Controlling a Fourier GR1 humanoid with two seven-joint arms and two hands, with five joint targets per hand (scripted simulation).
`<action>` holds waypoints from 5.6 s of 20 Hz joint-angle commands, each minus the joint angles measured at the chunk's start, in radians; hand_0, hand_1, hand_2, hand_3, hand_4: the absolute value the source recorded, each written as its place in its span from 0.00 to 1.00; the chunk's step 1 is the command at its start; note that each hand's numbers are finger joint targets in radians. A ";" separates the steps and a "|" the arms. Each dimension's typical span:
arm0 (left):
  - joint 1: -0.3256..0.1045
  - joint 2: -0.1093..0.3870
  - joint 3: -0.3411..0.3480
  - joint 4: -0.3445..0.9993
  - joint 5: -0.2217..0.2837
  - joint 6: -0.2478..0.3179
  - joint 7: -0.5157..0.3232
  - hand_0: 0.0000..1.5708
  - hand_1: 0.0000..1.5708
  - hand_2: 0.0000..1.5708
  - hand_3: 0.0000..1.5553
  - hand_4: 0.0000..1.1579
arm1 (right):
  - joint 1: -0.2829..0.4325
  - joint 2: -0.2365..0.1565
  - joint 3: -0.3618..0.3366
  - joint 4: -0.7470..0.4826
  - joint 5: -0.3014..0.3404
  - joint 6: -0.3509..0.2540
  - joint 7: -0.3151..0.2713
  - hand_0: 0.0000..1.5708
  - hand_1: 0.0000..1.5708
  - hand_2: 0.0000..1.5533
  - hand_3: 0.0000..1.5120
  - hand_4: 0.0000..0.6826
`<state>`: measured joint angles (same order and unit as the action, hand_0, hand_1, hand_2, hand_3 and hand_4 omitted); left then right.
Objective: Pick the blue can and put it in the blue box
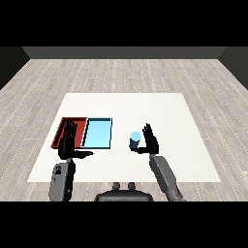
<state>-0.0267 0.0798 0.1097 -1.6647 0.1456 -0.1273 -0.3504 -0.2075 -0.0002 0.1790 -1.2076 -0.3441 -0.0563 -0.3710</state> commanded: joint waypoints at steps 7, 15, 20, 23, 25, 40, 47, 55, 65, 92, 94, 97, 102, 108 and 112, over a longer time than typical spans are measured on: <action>0.011 0.003 0.014 -0.008 0.014 -0.006 0.006 0.00 0.00 0.00 0.00 0.00 | -0.126 0.000 -0.017 0.163 -0.073 -0.003 -0.037 0.00 0.00 0.00 0.00 0.00; -0.044 0.014 0.031 0.046 0.023 -0.004 0.011 0.00 0.00 0.00 0.00 0.00 | -0.164 0.000 0.105 0.213 -0.164 -0.068 -0.058 0.00 0.00 0.00 0.00 0.00; 0.043 -0.012 -0.006 -0.025 0.016 -0.016 -0.007 0.00 0.00 0.00 0.00 0.00 | -0.192 0.000 0.028 0.313 -0.107 0.024 -0.075 0.00 0.00 0.00 0.00 0.00; 0.015 -0.069 -0.076 -0.016 -0.058 0.054 0.012 0.00 0.00 0.00 0.00 0.00 | -0.196 0.000 0.121 0.285 -0.185 -0.049 -0.093 0.00 0.00 0.00 0.00 0.00; -0.026 -0.002 0.013 0.033 0.012 0.000 0.007 0.00 0.00 0.00 0.00 0.00 | -0.291 0.000 0.114 0.453 -0.233 -0.034 -0.166 0.00 0.00 0.00 0.00 0.00; 0.037 -0.026 -0.007 0.016 -0.001 0.002 -0.031 0.00 0.00 0.00 0.00 0.00 | -0.362 0.000 0.134 0.582 -0.145 -0.355 -0.150 0.96 0.96 0.95 0.94 0.91; 0.044 -0.020 -0.060 -0.051 -0.061 0.024 0.043 0.00 0.00 0.00 0.00 0.00 | -0.255 -0.025 0.213 0.260 -0.041 -0.453 -0.022 0.92 0.92 0.94 0.93 0.92; -0.013 -0.054 -0.133 0.033 -0.073 0.008 0.084 0.00 0.00 0.00 0.00 0.00 | -0.270 -0.143 0.249 0.012 0.066 -0.494 0.153 0.91 0.91 0.93 0.92 0.91; -0.094 -0.079 -0.279 0.154 -0.084 0.080 0.106 0.00 0.00 0.00 0.00 0.00 | -0.234 -0.196 0.209 -0.179 0.187 -0.443 0.271 0.90 0.90 0.93 0.93 0.91; -0.268 -0.080 -0.448 0.428 0.055 0.255 0.085 0.00 0.00 0.00 0.00 0.00 | -0.270 -0.029 0.067 -0.248 0.456 -0.244 0.400 0.95 0.95 0.95 0.92 0.89; -0.247 -0.080 -0.471 0.418 0.092 0.265 0.063 0.00 0.00 0.00 0.00 0.00 | -0.179 -0.002 0.132 -0.293 0.480 -0.283 0.364 0.94 0.94 0.94 0.93 0.88; -0.282 -0.080 -0.490 0.434 0.098 0.307 0.083 0.00 0.00 0.00 0.00 0.00 | -0.246 -0.001 0.139 -0.230 0.455 -0.320 0.367 0.95 0.95 0.94 0.93 0.89; -0.205 -0.080 -0.556 0.376 0.115 0.331 0.094 0.00 0.00 0.00 0.00 0.00 | -0.227 0.000 0.145 -0.194 0.427 -0.286 0.293 0.94 0.94 0.94 0.92 0.89; -0.296 -0.080 -0.581 0.481 0.172 0.364 0.056 0.00 0.00 0.00 0.00 0.00 | -0.200 0.000 0.252 -0.265 0.443 -0.361 0.331 0.95 0.95 0.94 0.93 0.89; -0.351 -0.080 -0.533 0.581 0.185 0.322 -0.014 0.00 0.00 0.00 0.00 0.00 | -0.195 0.000 0.227 -0.306 0.450 -0.311 0.375 0.93 0.93 0.94 0.93 0.91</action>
<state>-0.3226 0.0008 -0.4144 -1.1792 0.2855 0.1840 -0.2985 -0.4350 -0.0006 0.3843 -1.4387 0.0900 -0.3723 -0.0480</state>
